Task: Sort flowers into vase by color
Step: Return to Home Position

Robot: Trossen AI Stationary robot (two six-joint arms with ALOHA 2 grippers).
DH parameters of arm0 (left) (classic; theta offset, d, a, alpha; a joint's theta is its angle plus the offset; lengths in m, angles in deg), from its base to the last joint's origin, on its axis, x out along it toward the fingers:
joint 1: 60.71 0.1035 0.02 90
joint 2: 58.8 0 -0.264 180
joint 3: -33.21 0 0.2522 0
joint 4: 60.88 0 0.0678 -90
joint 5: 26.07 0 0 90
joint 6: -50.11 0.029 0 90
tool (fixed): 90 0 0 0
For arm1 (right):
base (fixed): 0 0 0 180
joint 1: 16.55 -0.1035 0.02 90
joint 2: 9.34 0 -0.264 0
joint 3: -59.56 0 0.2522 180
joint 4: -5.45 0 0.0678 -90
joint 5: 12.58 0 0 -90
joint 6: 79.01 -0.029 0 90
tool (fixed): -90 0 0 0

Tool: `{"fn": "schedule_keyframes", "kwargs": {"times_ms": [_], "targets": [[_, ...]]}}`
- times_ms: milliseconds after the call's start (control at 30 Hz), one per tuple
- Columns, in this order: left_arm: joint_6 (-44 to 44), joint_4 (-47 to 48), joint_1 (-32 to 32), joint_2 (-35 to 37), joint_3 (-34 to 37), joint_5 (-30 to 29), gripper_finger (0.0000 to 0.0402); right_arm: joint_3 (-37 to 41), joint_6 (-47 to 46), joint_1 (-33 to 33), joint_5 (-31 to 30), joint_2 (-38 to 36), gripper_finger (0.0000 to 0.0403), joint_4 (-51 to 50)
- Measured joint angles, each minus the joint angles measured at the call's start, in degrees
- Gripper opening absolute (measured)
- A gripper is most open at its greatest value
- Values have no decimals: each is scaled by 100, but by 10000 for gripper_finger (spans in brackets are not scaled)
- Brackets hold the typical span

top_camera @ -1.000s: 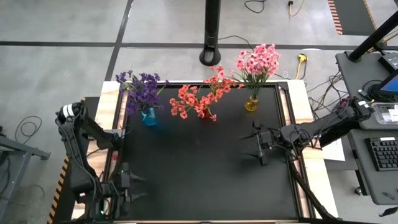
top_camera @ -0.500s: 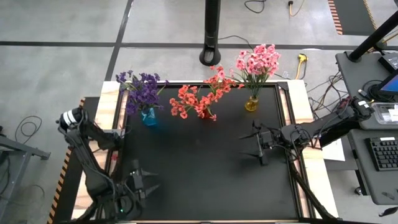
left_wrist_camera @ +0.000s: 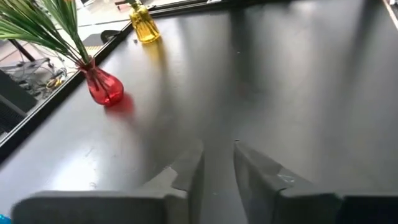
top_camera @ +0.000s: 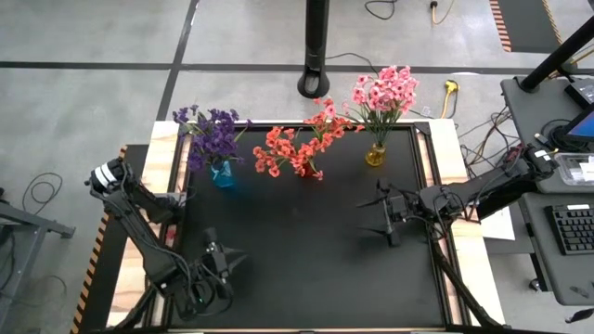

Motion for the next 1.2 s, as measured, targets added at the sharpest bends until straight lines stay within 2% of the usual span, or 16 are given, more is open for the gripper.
{"fn": "schedule_keyframes", "kwargs": {"times_ms": [167,267,433,533,600,767,1033,1200], "targets": [[98,-443,83,0,101,31,18,-2,-22,0,-3,0,274,1],[440,-1536,183,2,282,383,4,-2,-56,0,-5,0,274,1],[2654,-4697,582,-131,878,1945,1,-2,-46,4,-48,-1,274,22],[3760,-5946,875,-121,1298,2735,0,-2,-33,4,-51,-2,274,99],[4037,-6115,1016,2,1577,2878,0,-2,-53,4,-51,-2,274,127],[4093,-6211,1150,659,2417,2894,0,-2,-161,2,-49,-2,274,119],[4158,-6770,1175,2334,3886,2894,0,-2,-149,4,-50,-2,274,132],[4353,-6868,1361,3263,4488,2891,0,-2,-52,4,-49,-2,274,154]]}}
